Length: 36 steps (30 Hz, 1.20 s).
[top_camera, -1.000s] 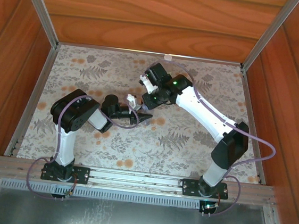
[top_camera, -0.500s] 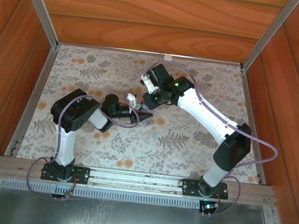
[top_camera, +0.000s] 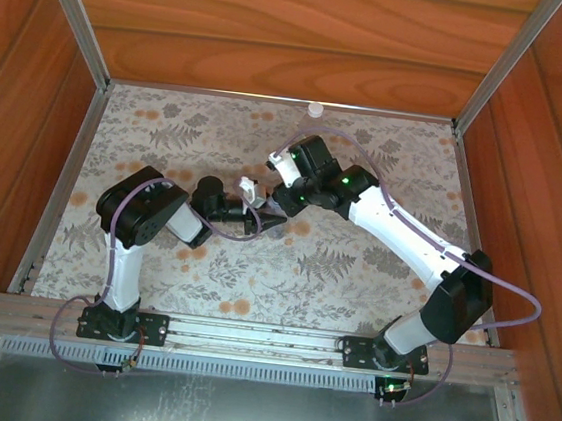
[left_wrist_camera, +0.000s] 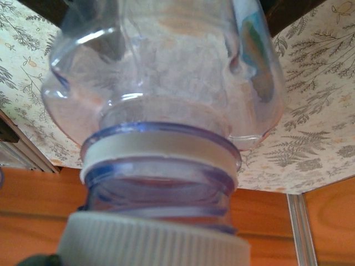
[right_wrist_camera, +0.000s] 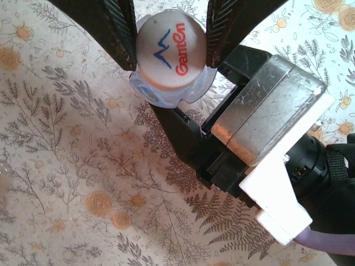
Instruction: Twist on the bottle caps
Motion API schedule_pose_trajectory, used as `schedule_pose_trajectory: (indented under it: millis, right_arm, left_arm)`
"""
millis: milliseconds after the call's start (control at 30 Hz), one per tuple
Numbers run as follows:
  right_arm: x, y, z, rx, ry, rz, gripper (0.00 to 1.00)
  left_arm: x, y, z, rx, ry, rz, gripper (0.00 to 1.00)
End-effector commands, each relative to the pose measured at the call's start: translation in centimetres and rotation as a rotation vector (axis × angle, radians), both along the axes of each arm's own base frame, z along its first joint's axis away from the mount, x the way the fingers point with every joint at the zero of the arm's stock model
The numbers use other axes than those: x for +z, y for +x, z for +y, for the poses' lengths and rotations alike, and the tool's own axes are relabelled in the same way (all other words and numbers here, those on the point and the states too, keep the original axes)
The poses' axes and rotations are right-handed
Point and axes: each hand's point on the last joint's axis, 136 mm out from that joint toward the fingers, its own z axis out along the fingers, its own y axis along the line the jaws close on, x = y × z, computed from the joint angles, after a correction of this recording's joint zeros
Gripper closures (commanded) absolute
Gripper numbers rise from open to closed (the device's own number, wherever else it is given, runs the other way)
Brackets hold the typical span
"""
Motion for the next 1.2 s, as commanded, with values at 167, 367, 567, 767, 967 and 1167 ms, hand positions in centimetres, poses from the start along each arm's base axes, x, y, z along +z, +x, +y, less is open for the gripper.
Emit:
schedule_pose_trajectory:
  millis: [167,367,567,767,967,1167]
  right_arm:
    - [-0.8,-0.5,0.5,0.058,-0.037,0.034,0.67]
    - [-1.8,-0.3,0.0,0.038,-0.095,0.068,0.65]
    - [-1.3,-0.2,0.1,0.03,-0.099,0.066,0.64]
    - [-0.8,-0.3,0.2,0.025,-0.088,0.082,0.63]
    - [-0.3,-0.3,-0.1,0.004,-0.107,0.097,0.64]
    - [-0.3,-0.3,0.0,-0.002,-0.1,0.1,0.62]
  left_arm:
    - [0.1,0.4,-0.1,-0.005,-0.008,0.012,0.5]
    - [0.1,0.4,-0.1,-0.007,-0.008,0.011,0.5]
    - [0.0,0.4,-0.1,-0.004,-0.007,0.012,0.5]
    - [0.1,0.4,-0.1,-0.007,-0.007,0.01,0.5]
    - [0.0,0.4,-0.1,-0.005,-0.006,0.012,0.5]
    - [0.1,0.3,-0.1,-0.007,-0.006,0.008,0.5]
